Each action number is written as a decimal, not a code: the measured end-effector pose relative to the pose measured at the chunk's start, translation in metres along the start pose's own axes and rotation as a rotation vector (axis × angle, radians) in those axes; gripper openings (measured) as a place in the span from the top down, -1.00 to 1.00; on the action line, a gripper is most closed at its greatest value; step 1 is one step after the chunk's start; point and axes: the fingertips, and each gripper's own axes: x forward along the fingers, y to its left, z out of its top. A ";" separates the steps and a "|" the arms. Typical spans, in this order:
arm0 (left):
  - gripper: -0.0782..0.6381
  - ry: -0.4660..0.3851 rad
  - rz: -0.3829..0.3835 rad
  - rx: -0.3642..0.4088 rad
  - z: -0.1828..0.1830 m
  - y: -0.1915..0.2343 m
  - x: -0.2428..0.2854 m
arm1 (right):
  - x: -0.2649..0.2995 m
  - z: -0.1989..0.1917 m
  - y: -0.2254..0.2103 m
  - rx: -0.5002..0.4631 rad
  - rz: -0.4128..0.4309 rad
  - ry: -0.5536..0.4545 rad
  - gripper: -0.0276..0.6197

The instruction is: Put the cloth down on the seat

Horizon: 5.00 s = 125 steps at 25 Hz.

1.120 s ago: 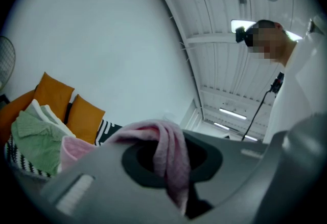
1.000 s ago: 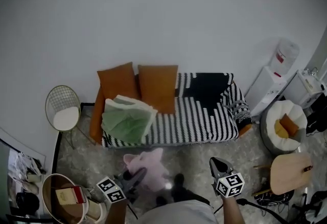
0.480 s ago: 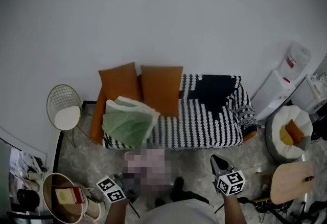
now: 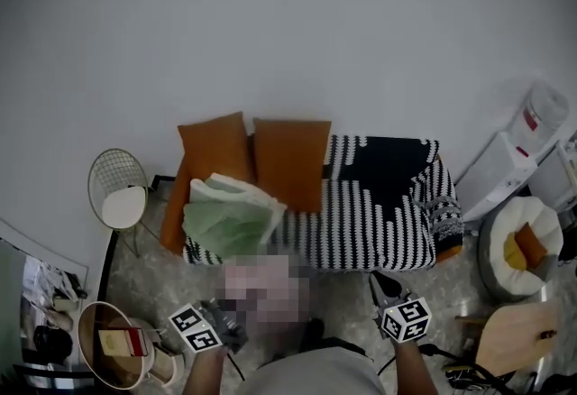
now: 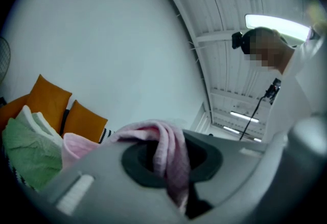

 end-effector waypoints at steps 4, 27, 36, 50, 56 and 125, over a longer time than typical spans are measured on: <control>0.65 -0.010 0.014 0.006 0.001 0.008 0.027 | 0.015 0.006 -0.021 -0.012 0.032 0.002 0.90; 0.65 0.014 -0.091 -0.010 0.011 0.021 0.170 | 0.019 0.020 -0.130 0.034 -0.031 -0.011 0.90; 0.65 0.080 -0.183 -0.012 0.022 0.042 0.222 | 0.030 0.025 -0.166 0.079 -0.125 -0.007 0.90; 0.65 0.154 -0.275 -0.034 0.060 0.120 0.296 | 0.102 0.061 -0.199 0.111 -0.201 0.004 0.90; 0.65 0.203 -0.322 -0.036 0.077 0.161 0.326 | 0.146 0.083 -0.205 0.114 -0.231 0.009 0.90; 0.64 0.444 -0.245 -0.030 -0.003 0.313 0.711 | 0.268 0.096 -0.545 0.219 -0.186 0.118 0.90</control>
